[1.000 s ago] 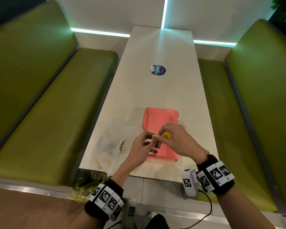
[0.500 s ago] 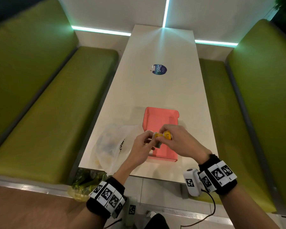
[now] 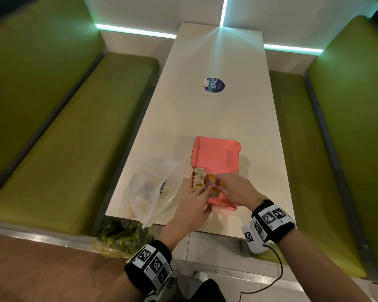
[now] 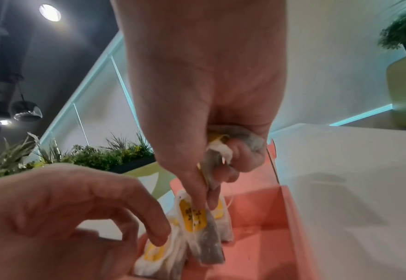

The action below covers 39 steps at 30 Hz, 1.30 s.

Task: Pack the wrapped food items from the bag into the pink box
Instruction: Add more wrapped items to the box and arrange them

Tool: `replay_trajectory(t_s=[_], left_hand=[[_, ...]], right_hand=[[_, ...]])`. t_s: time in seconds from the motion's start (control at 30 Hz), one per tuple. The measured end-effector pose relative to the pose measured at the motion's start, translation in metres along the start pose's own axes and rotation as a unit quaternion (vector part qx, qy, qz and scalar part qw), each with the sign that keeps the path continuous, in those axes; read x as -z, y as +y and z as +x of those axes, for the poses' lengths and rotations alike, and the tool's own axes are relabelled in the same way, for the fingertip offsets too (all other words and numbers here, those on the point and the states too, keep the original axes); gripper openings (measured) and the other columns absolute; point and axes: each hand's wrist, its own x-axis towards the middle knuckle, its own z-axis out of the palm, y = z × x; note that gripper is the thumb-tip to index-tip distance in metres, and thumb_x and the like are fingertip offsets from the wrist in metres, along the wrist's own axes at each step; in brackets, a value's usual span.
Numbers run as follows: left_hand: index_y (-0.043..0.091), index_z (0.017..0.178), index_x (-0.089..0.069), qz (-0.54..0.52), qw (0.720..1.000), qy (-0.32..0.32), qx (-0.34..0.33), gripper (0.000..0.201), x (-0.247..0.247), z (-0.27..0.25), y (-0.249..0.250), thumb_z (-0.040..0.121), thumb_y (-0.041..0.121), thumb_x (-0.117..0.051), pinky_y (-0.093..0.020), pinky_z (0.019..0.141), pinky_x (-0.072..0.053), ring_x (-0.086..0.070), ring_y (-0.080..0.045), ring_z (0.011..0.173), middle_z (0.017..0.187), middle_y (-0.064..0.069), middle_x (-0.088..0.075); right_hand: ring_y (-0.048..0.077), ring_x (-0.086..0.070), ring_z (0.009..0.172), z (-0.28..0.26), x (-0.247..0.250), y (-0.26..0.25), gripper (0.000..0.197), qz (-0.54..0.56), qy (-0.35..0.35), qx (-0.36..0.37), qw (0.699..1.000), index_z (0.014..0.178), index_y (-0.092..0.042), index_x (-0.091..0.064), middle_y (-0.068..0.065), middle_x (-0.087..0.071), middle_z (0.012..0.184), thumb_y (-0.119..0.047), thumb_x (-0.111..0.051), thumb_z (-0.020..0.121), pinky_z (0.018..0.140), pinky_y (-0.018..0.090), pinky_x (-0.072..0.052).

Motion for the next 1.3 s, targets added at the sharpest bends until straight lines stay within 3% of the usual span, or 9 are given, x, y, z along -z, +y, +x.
replay_trajectory(t_s=[0.1,0.2,0.3,0.73,0.9,0.97,1.07,1.2,1.3], left_hand=[[0.013,0.125,-0.059,0.085,0.995,-0.034,-0.027,0.035,-0.005,0.0,0.005,0.093,0.026,-0.059,-0.044,0.096,-0.047,-0.049,-0.03,0.12,0.128,-0.006,-0.057],[0.013,0.123,-0.062,0.142,0.987,-0.063,-0.045,0.035,-0.01,0.001,0.007,0.094,0.032,-0.056,-0.044,0.093,-0.047,-0.05,-0.031,0.117,0.126,-0.007,-0.059],[0.014,0.122,-0.061,0.167,0.982,-0.069,-0.052,0.034,-0.011,0.0,0.008,0.095,0.035,-0.053,-0.043,0.094,-0.046,-0.049,-0.03,0.118,0.128,-0.005,-0.058],[0.013,0.123,-0.059,0.155,0.983,-0.086,-0.045,0.034,-0.01,0.0,0.009,0.095,0.031,-0.055,-0.044,0.095,-0.047,-0.048,-0.032,0.12,0.126,-0.007,-0.059],[0.014,0.123,-0.06,0.107,0.992,-0.046,-0.044,0.032,-0.005,0.0,0.009,0.093,0.027,-0.058,-0.042,0.092,-0.049,-0.05,-0.03,0.118,0.126,-0.004,-0.059],[0.015,0.126,-0.06,0.059,0.998,-0.008,-0.037,0.035,0.001,0.002,0.01,0.092,0.025,-0.06,-0.04,0.089,-0.05,-0.051,-0.027,0.117,0.124,-0.002,-0.06],[0.02,0.124,-0.056,-0.054,0.997,0.051,-0.018,0.03,0.012,0.007,0.013,0.095,0.029,-0.056,-0.035,0.081,-0.052,-0.053,-0.018,0.102,0.113,0.003,-0.057],[0.026,0.126,-0.054,-0.155,0.982,0.112,0.014,0.029,0.031,0.015,0.025,0.098,0.035,-0.052,-0.023,0.079,-0.044,-0.054,-0.007,0.091,0.115,0.007,-0.054],[0.038,0.134,-0.049,-0.134,0.988,0.08,-0.008,0.042,0.042,0.023,0.033,0.093,0.038,-0.057,-0.023,0.084,-0.046,-0.053,-0.01,0.101,0.121,0.01,-0.048]], right_hand=[[0.023,-0.06,0.094,0.011,-0.006,-0.002,0.009,0.006,0.005,-0.006,1.0,0.101,-0.023,-0.061,0.0,-0.066,0.105,-0.029,-0.056,0.097,0.073,0.036,-0.047],[0.024,-0.06,0.092,0.018,-0.009,-0.004,0.013,0.0,0.021,-0.015,1.0,0.105,-0.02,-0.059,0.001,-0.065,0.103,-0.03,-0.055,0.097,0.078,0.041,-0.052],[0.025,-0.061,0.09,0.026,-0.015,-0.003,0.012,-0.019,0.058,-0.02,0.998,0.104,-0.019,-0.057,0.002,-0.066,0.101,-0.027,-0.049,0.1,0.074,0.039,-0.051],[0.024,-0.06,0.08,0.034,-0.033,-0.003,0.016,-0.048,0.135,-0.068,0.987,0.104,-0.015,-0.053,0.002,-0.062,0.093,-0.03,-0.051,0.1,0.064,0.034,-0.044],[0.022,-0.056,0.074,0.029,-0.029,-0.003,0.016,0.049,0.146,-0.111,0.982,0.091,-0.016,-0.055,0.0,-0.061,0.083,-0.031,-0.058,0.095,0.063,0.034,-0.044],[0.018,-0.057,0.071,0.023,-0.024,-0.003,0.018,0.178,0.171,-0.123,0.961,0.084,-0.017,-0.058,-0.001,-0.063,0.079,-0.033,-0.061,0.092,0.063,0.034,-0.045],[0.013,-0.052,0.062,0.012,-0.017,-0.011,0.034,0.36,0.207,-0.122,0.901,0.079,-0.009,-0.06,0.011,-0.065,0.075,-0.035,-0.053,0.099,0.058,0.025,-0.041],[0.016,-0.045,0.055,-0.005,-0.001,-0.029,0.044,0.577,0.156,-0.13,0.791,0.096,-0.005,-0.063,0.013,-0.062,0.073,-0.037,-0.036,0.106,0.046,0.023,-0.032],[0.015,-0.056,0.057,-0.016,0.01,-0.041,0.05,0.611,0.141,-0.117,0.77,0.105,-0.006,-0.063,0.008,-0.065,0.071,-0.041,-0.028,0.107,0.048,0.022,-0.039]])
